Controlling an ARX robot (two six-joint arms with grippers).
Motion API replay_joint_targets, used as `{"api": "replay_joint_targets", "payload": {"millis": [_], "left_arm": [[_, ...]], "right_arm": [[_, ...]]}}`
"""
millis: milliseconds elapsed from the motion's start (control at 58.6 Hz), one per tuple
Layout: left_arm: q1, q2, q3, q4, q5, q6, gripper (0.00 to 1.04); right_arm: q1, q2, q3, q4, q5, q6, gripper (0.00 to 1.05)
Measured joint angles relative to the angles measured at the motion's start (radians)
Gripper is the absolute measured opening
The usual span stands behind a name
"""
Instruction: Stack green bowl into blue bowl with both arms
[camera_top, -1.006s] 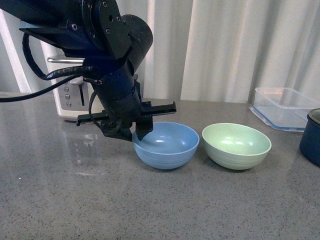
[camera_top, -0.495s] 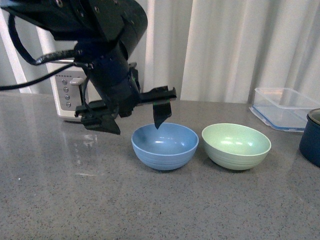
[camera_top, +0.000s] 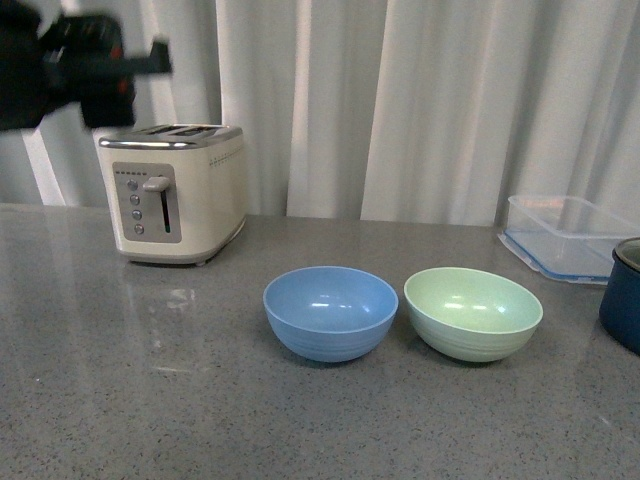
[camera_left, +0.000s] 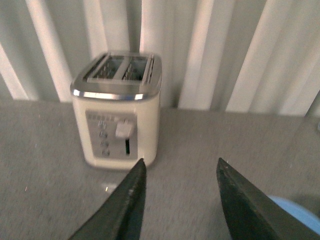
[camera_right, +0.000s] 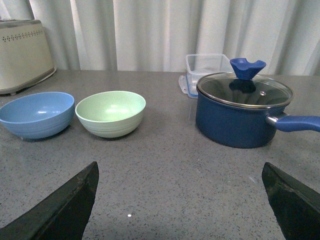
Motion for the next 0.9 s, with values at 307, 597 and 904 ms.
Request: {"api": "replay_joint_targets", "payload": {"millis": [307,597,904], "left_arm": [[0.072,-0.219,-0.398,0.154,0.070,0.019,0.04],[0.119,-0.383,-0.610,0.185,0.116,0.020,0.04],[0.197,-0.590,-0.756,0.126,0.191,0.020,0.04]], "right_arm": [[0.000,0.000,0.000,0.000,0.000,0.000,0.95],[0.000,0.000,0.000,0.000,0.000,0.000,0.95],[0.000,0.000,0.000,0.000,0.000,0.000,0.95]]}}
